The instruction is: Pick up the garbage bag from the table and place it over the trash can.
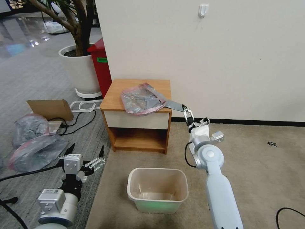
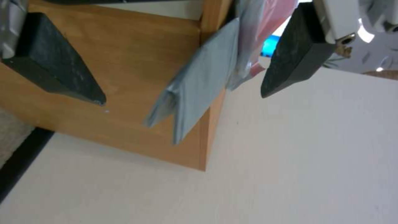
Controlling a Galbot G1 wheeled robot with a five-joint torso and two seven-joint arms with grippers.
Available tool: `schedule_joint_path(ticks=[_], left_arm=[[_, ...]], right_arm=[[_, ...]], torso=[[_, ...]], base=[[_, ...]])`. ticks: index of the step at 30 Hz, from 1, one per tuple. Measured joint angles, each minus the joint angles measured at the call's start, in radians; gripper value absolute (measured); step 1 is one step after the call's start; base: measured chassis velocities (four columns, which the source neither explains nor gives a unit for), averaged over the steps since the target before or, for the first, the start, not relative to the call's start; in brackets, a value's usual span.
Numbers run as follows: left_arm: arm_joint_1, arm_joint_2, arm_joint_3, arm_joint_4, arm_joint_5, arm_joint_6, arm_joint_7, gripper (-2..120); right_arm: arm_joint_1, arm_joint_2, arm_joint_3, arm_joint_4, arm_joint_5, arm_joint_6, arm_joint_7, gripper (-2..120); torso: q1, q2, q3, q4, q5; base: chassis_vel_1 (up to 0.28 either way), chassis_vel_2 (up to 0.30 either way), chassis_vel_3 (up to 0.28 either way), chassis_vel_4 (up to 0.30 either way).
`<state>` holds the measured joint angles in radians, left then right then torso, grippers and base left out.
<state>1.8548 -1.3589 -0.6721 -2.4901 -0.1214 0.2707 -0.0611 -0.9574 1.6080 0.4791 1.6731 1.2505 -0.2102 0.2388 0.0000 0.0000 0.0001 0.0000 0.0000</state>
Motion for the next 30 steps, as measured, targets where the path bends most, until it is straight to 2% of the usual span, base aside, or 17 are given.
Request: schedule_joint_path(ticks=[3, 6, 7, 11, 12, 15, 16, 20, 21, 23, 24, 27, 28, 30], left_arm=[[-0.003, 0.005, -0.004, 0.005, -0.009, 0.000, 0.002, 100], [-0.010, 0.012, -0.009, 0.011, -0.027, 0.000, 0.004, 100], [-0.010, 0.012, -0.009, 0.011, -0.027, 0.000, 0.004, 100], [-0.016, 0.016, -0.010, 0.018, -0.034, 0.000, 0.004, 100], [-0.016, 0.016, -0.010, 0.018, -0.034, 0.000, 0.004, 100], [-0.020, 0.016, -0.011, 0.024, -0.036, -0.002, 0.004, 100], [-0.020, 0.016, -0.011, 0.024, -0.036, -0.002, 0.004, 100], [-0.023, 0.016, -0.012, 0.030, -0.037, -0.019, 0.004, 100], [-0.023, 0.016, -0.012, 0.030, -0.037, -0.019, 0.004, 100], [-0.023, 0.015, -0.011, 0.033, -0.037, -0.024, 0.004, 100], [-0.023, 0.015, -0.011, 0.033, -0.037, -0.024, 0.004, 100], [-0.023, 0.014, -0.010, 0.035, -0.034, -0.034, 0.005, 100], [-0.023, 0.014, -0.010, 0.035, -0.034, -0.034, 0.005, 100], [-0.023, 0.014, -0.011, 0.037, -0.033, -0.038, 0.005, 100]], right_arm=[[0.023, 0.000, -0.006, -0.024, 0.001, -0.011, -0.013, 88], [0.054, 0.001, -0.015, -0.069, 0.000, -0.019, -0.025, 72], [0.054, 0.001, -0.015, -0.069, 0.000, -0.019, -0.025, 72], [0.085, 0.001, -0.014, -0.111, -0.003, -0.008, -0.028, 55], [0.085, 0.001, -0.014, -0.111, -0.003, -0.008, -0.028, 55], [0.088, 0.001, -0.012, -0.119, -0.005, 0.006, -0.027, 41], [0.088, 0.001, -0.012, -0.119, -0.005, 0.006, -0.027, 41], [0.084, 0.000, -0.012, -0.115, -0.006, 0.020, -0.023, 22], [0.084, 0.000, -0.012, -0.115, -0.006, 0.020, -0.023, 22], [0.075, 0.000, -0.014, -0.090, -0.006, 0.020, -0.012, 13], [0.075, 0.000, -0.014, -0.090, -0.006, 0.020, -0.012, 13], [0.031, 0.000, -0.036, 0.014, 0.011, 0.016, 0.027, 0], [0.031, 0.000, -0.036, 0.014, 0.011, 0.016, 0.027, 0], [-0.027, 0.000, -0.062, 0.112, 0.028, 0.009, 0.069, 0]], torso=[[0.000, 0.000, 0.000, 0.0000, 0.0000], [0.000, 0.000, 0.000, 0.0001, 0.0000], [0.000, 0.000, 0.000, 0.0001, 0.0000], [0.000, 0.000, 0.000, 0.0000, 0.0000], [0.000, 0.000, 0.000, 0.0000, 0.0000], [0.000, 0.000, 0.000, -0.0001, 0.0000], [0.000, 0.000, 0.000, -0.0001, 0.0000], [0.000, 0.000, 0.000, 0.0000, 0.0000], [0.000, 0.000, 0.000, 0.0000, 0.0000], [0.000, 0.000, 0.000, 0.0000, 0.0000], [0.000, 0.000, 0.000, 0.0000, 0.0000], [0.000, 0.000, 0.000, 0.0000, -0.0001], [0.000, 0.000, 0.000, 0.0000, -0.0001], [0.000, 0.000, 0.000, 0.0001, -0.0001]], base=[[0.000, 0.000, 0.000, 0.000], [0.000, 0.000, 0.000, 0.000], [0.000, 0.000, 0.000, 0.000], [0.000, 0.000, 0.000, 0.000], [0.000, 0.000, 0.000, 0.000], [0.000, 0.000, 0.000, 0.000], [0.000, 0.000, 0.000, 0.000], [0.000, 0.000, 0.000, 0.000], [0.000, 0.000, 0.000, 0.000], [0.000, 0.000, 0.000, 0.000], [0.000, 0.000, 0.000, 0.000], [0.000, 0.000, 0.000, 0.000], [0.000, 0.000, 0.000, 0.000], [0.000, 0.000, 0.000, 0.000]])
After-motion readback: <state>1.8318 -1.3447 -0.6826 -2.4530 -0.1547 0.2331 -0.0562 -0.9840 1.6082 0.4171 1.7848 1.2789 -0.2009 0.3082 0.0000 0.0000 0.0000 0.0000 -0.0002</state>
